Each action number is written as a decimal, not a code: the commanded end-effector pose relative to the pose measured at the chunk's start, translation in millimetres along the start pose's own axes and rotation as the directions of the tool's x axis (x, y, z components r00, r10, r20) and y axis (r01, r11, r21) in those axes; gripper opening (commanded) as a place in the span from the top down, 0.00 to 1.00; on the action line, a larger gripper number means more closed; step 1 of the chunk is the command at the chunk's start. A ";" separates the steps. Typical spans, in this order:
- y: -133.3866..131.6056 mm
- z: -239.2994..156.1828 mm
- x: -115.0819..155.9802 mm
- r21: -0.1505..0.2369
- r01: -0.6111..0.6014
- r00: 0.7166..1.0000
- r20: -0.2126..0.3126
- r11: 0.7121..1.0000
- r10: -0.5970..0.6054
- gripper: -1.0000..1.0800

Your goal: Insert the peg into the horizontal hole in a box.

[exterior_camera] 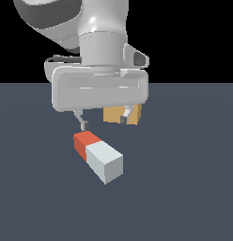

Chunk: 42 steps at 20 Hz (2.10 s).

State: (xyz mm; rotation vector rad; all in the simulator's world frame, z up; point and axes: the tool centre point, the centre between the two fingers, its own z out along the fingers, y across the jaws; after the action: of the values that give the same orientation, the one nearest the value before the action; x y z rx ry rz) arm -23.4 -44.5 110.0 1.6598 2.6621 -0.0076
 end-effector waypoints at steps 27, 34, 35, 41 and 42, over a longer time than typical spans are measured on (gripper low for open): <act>-13.1 62.2 -17.3 -0.003 0.205 0.979 -0.006 0.979 -0.205 0.04; -12.7 85.2 -17.8 -0.003 0.207 0.978 -0.006 0.978 -0.207 0.04; -12.5 85.9 -17.9 -0.003 0.207 0.978 -0.006 0.978 -0.207 0.04; -12.4 86.2 -18.0 -0.003 0.207 0.978 -0.006 0.978 -0.207 1.00; -12.4 86.2 -18.0 -0.003 0.207 0.978 -0.006 0.978 -0.207 1.00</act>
State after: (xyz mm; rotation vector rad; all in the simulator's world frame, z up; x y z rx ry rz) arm -26.5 -66.0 24.5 1.3758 2.8247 0.0007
